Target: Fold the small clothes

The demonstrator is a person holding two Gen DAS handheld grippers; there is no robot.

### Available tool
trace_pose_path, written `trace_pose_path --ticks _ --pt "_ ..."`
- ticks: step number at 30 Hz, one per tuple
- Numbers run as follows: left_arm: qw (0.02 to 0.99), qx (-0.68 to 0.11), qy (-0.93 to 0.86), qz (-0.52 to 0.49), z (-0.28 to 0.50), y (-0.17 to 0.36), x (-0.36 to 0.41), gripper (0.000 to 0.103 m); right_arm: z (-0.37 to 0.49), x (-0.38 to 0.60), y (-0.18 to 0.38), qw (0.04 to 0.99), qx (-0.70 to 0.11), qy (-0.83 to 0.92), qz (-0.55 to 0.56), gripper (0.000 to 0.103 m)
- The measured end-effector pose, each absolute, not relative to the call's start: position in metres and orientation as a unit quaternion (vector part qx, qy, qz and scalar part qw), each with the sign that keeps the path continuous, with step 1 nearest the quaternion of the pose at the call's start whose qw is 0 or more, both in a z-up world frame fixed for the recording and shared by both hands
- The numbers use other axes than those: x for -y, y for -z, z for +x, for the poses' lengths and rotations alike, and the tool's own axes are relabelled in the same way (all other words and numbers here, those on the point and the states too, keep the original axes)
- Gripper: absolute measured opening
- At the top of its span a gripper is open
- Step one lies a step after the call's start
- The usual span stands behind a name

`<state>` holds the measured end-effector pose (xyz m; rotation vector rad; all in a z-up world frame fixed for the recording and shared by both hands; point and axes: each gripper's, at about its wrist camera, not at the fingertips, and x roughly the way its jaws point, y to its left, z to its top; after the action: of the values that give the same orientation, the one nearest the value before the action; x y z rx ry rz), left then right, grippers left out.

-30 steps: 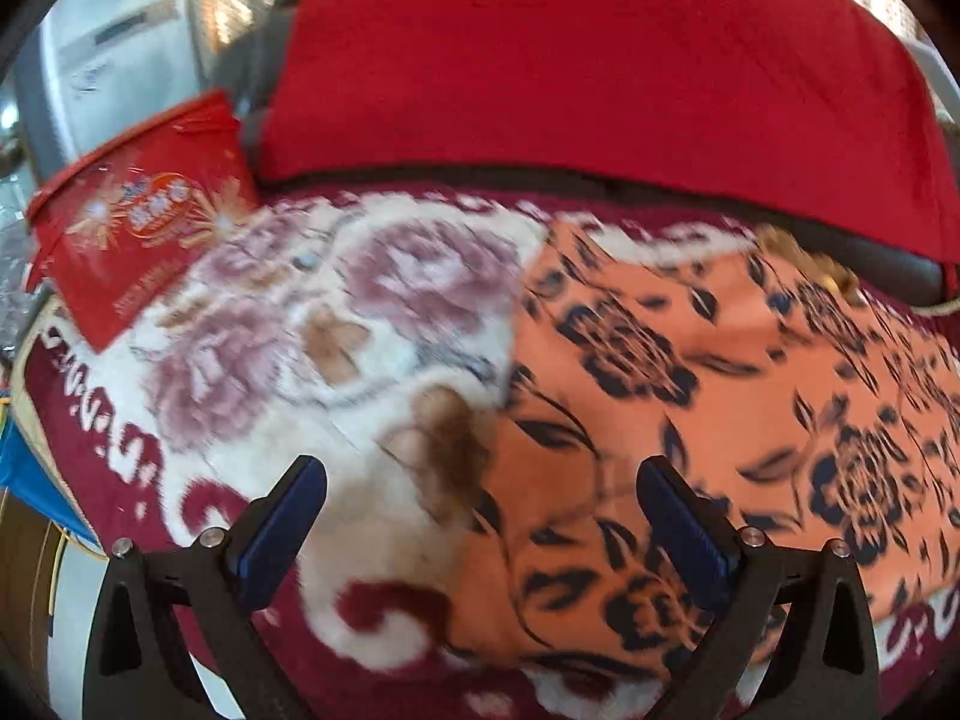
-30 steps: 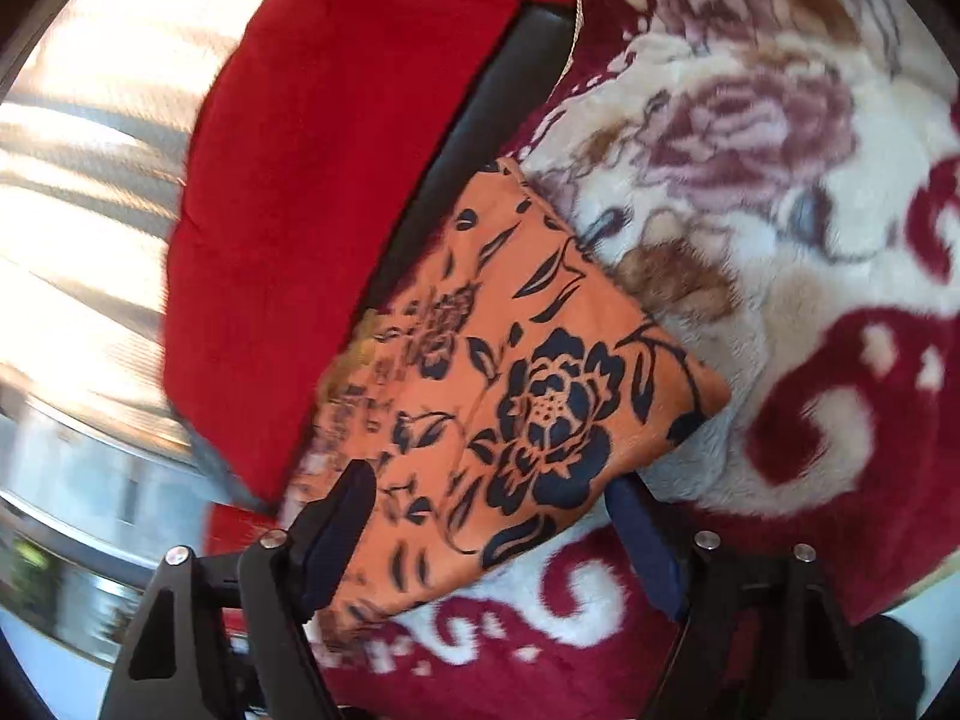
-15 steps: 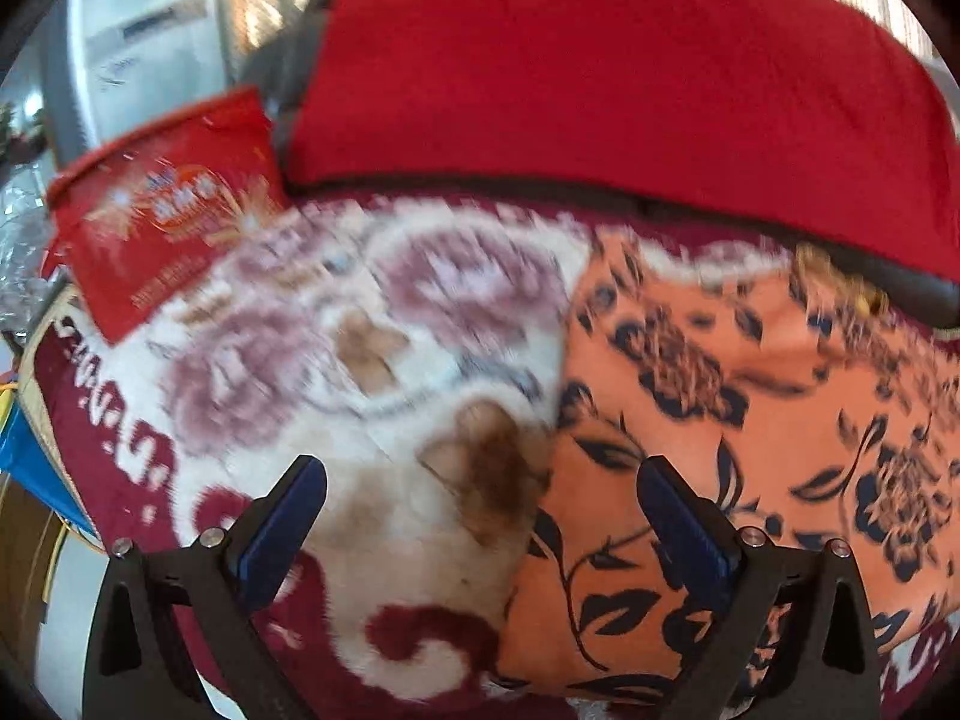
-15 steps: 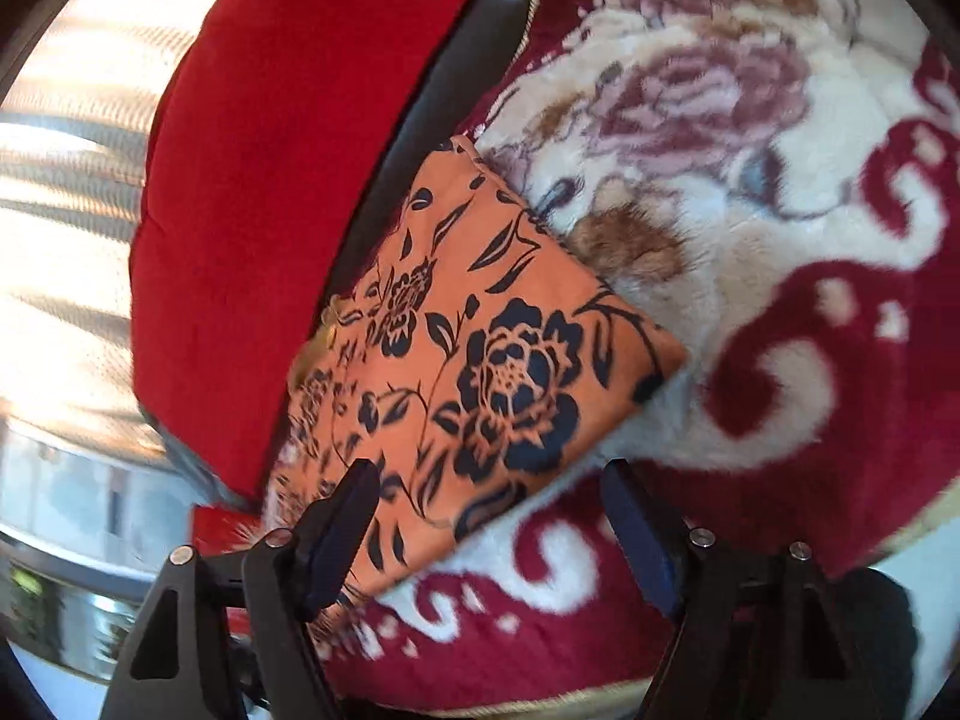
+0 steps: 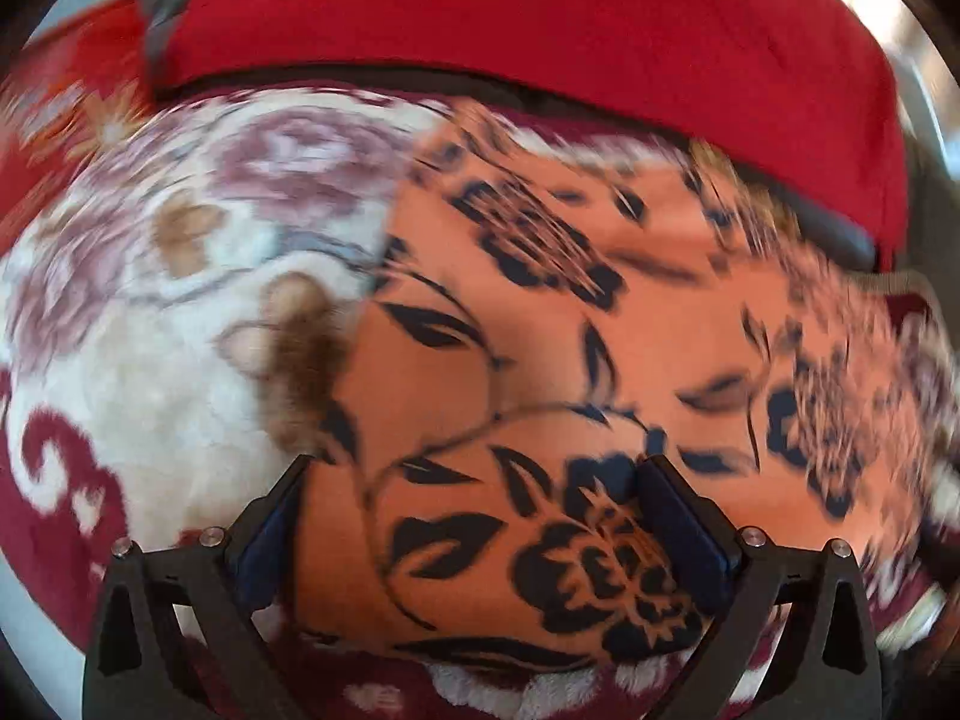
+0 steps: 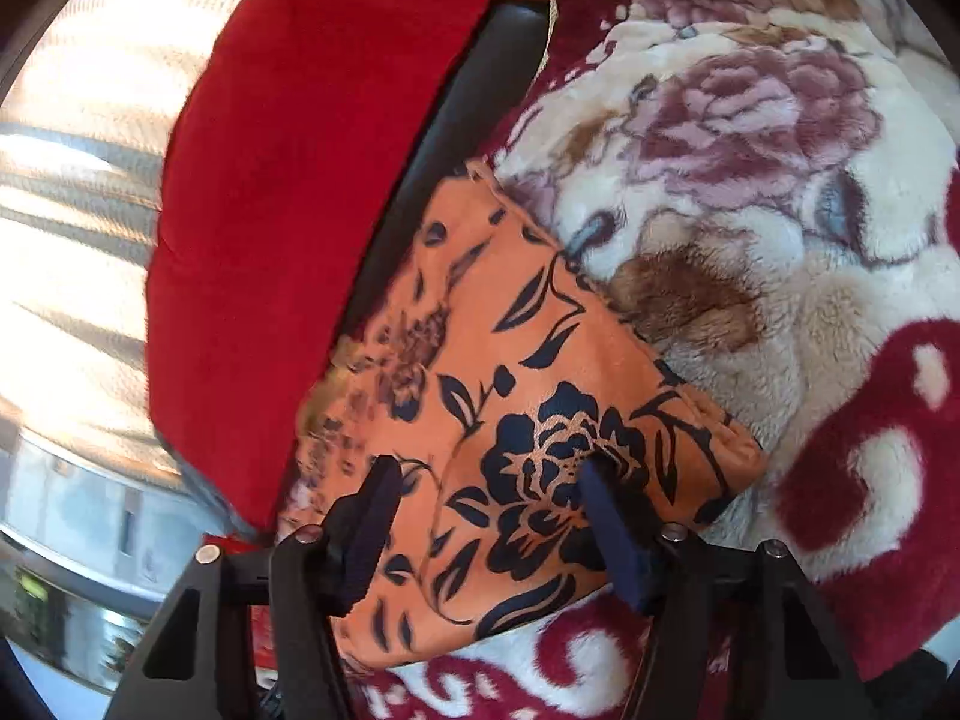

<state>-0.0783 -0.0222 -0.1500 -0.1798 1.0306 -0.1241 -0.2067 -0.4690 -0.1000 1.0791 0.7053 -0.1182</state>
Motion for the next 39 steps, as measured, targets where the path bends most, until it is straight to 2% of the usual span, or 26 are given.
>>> trace_pose_path --ticks 5,9,11,14,20,21,24,26,29,32,39 --pt "0.879 -0.466 0.022 -0.104 -0.079 0.136 0.004 0.103 -0.240 0.477 0.079 0.796 -0.315 0.039 0.516 0.067" --pt "0.890 -0.444 -0.022 -0.095 -0.078 0.128 -0.010 0.103 -0.265 0.477 0.097 0.773 -0.318 0.044 0.547 0.067" --pt "0.885 -0.458 -0.032 -0.082 -0.077 0.133 -0.007 0.103 -0.264 0.479 0.111 0.764 -0.324 0.055 0.556 0.067" --pt "0.869 -0.492 -0.014 -0.049 -0.072 0.149 0.003 0.103 -0.257 0.486 0.126 0.763 -0.284 0.045 0.580 0.067" --pt "0.879 -0.474 -0.028 -0.044 -0.075 0.143 0.005 0.103 -0.232 0.498 0.130 0.776 -0.243 0.047 0.580 0.066" --pt "0.879 -0.474 -0.033 -0.046 -0.074 0.144 0.004 0.103 -0.230 0.498 0.128 0.778 -0.239 0.049 0.579 0.061" --pt "0.878 -0.476 -0.036 -0.035 -0.072 0.150 0.006 0.103 -0.217 0.497 0.131 0.789 -0.266 0.069 0.550 0.033" --pt "0.874 -0.485 -0.029 -0.005 -0.068 0.157 0.015 0.103 -0.216 0.497 0.131 0.784 -0.268 0.078 0.554 0.031" --pt "0.881 -0.473 -0.030 -0.004 -0.072 0.147 0.014 0.103 -0.207 0.488 0.110 0.799 -0.280 0.087 0.525 0.027" --pt "0.894 -0.445 -0.055 -0.015 -0.076 0.133 0.003 0.103 -0.201 0.468 0.066 0.833 -0.267 0.069 0.480 0.023" --pt "0.913 -0.376 -0.141 -0.076 -0.093 0.104 -0.047 0.103 -0.151 0.358 -0.033 0.896 -0.269 -0.051 0.348 0.023"
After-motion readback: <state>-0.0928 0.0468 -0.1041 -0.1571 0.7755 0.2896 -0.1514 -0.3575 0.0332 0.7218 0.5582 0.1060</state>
